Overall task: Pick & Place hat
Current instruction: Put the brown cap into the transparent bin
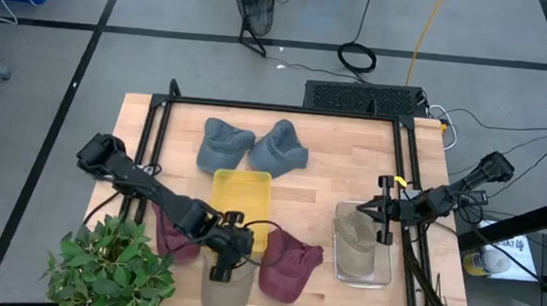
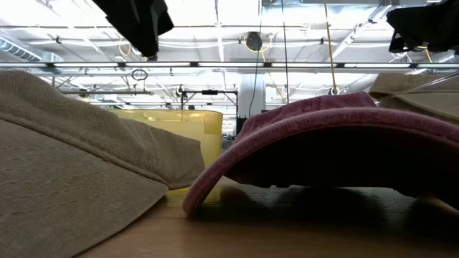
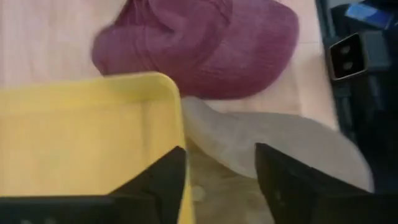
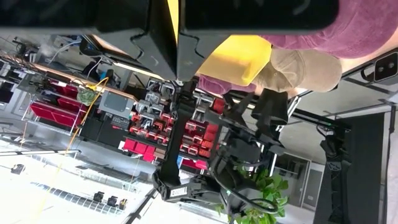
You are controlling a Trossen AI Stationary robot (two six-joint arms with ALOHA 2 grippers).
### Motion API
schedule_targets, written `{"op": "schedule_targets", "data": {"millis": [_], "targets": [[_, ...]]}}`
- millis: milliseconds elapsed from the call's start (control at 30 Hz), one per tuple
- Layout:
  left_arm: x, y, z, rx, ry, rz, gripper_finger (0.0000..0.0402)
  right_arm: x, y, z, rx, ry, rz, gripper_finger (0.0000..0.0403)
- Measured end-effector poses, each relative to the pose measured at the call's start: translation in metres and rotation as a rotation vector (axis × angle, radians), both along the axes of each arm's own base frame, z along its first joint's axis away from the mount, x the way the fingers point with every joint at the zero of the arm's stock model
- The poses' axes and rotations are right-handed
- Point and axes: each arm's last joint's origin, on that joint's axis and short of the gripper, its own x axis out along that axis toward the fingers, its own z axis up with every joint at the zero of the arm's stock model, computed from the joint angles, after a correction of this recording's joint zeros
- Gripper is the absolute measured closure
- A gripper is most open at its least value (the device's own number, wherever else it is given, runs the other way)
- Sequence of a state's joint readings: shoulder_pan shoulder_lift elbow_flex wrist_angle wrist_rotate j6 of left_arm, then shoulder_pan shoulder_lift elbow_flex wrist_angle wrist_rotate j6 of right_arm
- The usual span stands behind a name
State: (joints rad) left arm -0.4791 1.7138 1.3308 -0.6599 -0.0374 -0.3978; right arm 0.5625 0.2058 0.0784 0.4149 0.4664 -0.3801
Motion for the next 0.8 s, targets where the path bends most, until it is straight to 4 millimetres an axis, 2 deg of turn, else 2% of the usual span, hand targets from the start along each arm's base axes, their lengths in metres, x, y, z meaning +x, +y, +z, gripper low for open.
{"op": "schedule_targets", "data": {"millis": [133, 267, 433, 800], "targets": [[-0.007, -0.014, 0.000, -0.089, 0.040, -0.004, 0.0153, 0.000, 0.000, 0.000, -0.002, 0.000, 0.000, 0.0403], [-0.013, -0.034, -0.008, -0.091, 0.051, -0.059, 0.0132, 0.000, 0.000, 0.000, -0.007, 0.000, -0.001, 0.0403], [-0.016, -0.048, -0.018, -0.091, 0.077, -0.064, 0.0128, 0.000, 0.000, 0.000, -0.009, 0.003, -0.002, 0.0403], [-0.007, -0.054, -0.052, -0.071, 0.170, -0.053, 0.0128, 0.001, 0.000, -0.001, -0.011, 0.006, -0.002, 0.0403]]}}
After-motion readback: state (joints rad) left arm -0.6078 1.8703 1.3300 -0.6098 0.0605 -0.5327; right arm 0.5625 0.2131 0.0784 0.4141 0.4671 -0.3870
